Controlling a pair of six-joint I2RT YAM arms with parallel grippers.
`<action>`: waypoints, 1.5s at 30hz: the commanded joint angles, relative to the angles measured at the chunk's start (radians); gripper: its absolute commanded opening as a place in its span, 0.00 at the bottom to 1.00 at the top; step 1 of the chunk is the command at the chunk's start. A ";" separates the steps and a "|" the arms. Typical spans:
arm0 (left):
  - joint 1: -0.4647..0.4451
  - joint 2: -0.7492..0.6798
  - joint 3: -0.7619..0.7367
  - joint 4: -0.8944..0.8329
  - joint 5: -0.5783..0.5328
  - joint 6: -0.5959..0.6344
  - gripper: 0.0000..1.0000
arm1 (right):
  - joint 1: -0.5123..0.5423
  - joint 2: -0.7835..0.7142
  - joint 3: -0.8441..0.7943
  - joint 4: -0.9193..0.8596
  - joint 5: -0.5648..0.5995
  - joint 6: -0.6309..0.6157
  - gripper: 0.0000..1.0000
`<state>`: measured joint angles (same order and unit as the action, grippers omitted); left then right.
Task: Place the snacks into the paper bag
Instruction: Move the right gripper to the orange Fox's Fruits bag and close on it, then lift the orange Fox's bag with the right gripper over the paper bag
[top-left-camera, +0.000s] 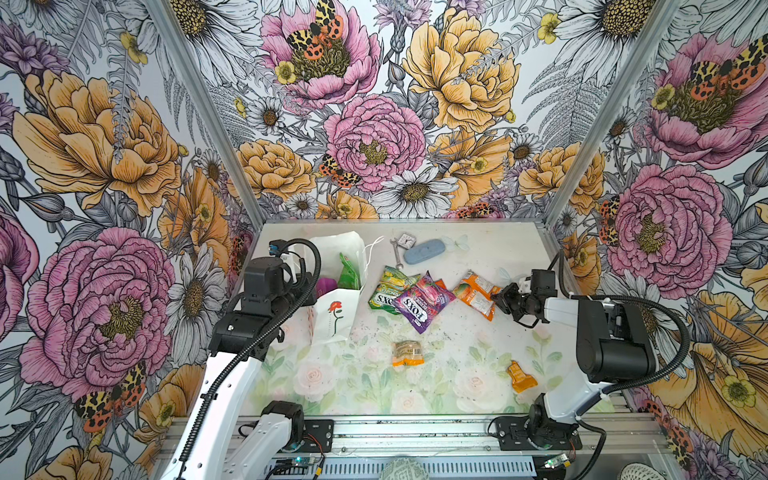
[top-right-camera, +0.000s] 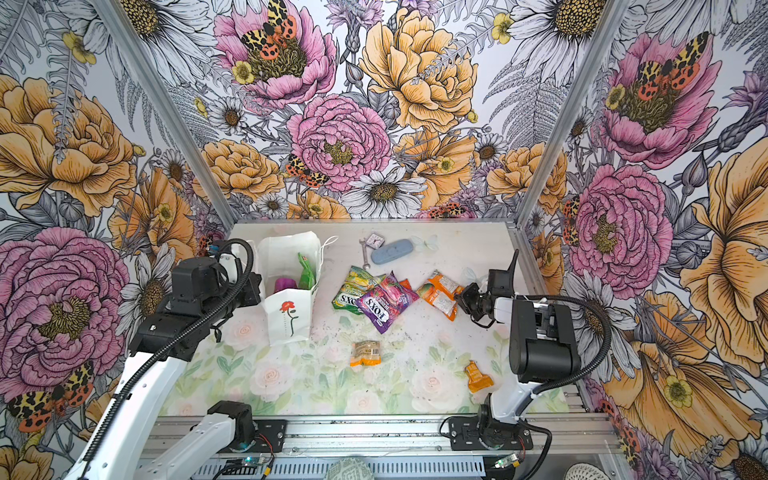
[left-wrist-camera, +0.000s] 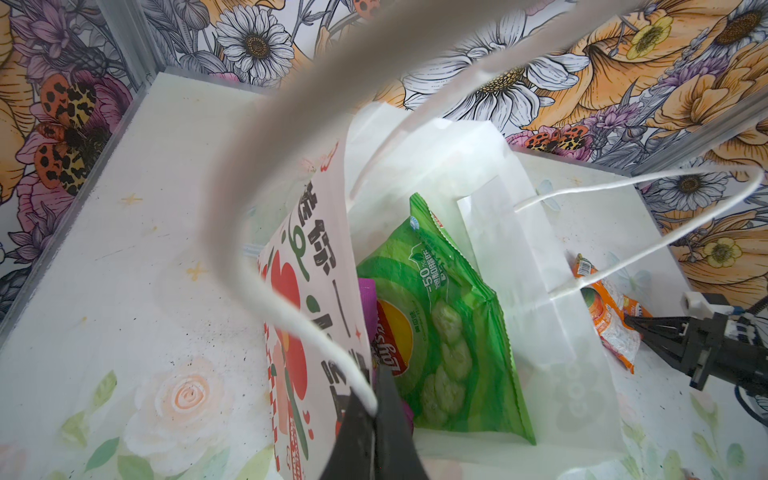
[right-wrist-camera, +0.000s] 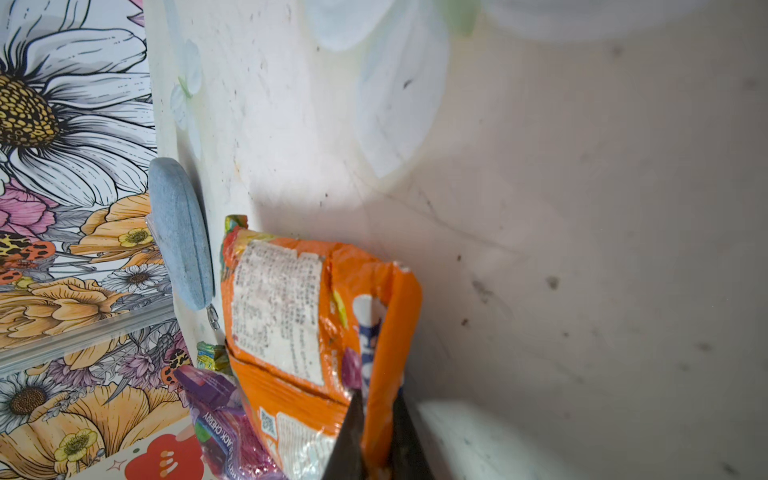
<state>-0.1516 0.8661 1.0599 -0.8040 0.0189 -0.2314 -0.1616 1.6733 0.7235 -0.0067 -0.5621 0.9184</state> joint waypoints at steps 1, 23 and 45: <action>0.008 -0.013 0.010 0.061 0.024 0.012 0.00 | 0.011 -0.050 -0.035 -0.032 0.014 0.004 0.08; -0.014 -0.035 0.009 0.062 0.022 0.011 0.00 | 0.017 -0.385 -0.098 -0.210 0.036 -0.010 0.00; -0.065 -0.060 0.012 0.066 0.060 0.018 0.00 | 0.094 -0.586 0.157 -0.413 0.064 -0.010 0.00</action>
<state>-0.2077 0.8368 1.0599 -0.8108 0.0460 -0.2314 -0.0895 1.1221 0.8074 -0.4248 -0.5060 0.9085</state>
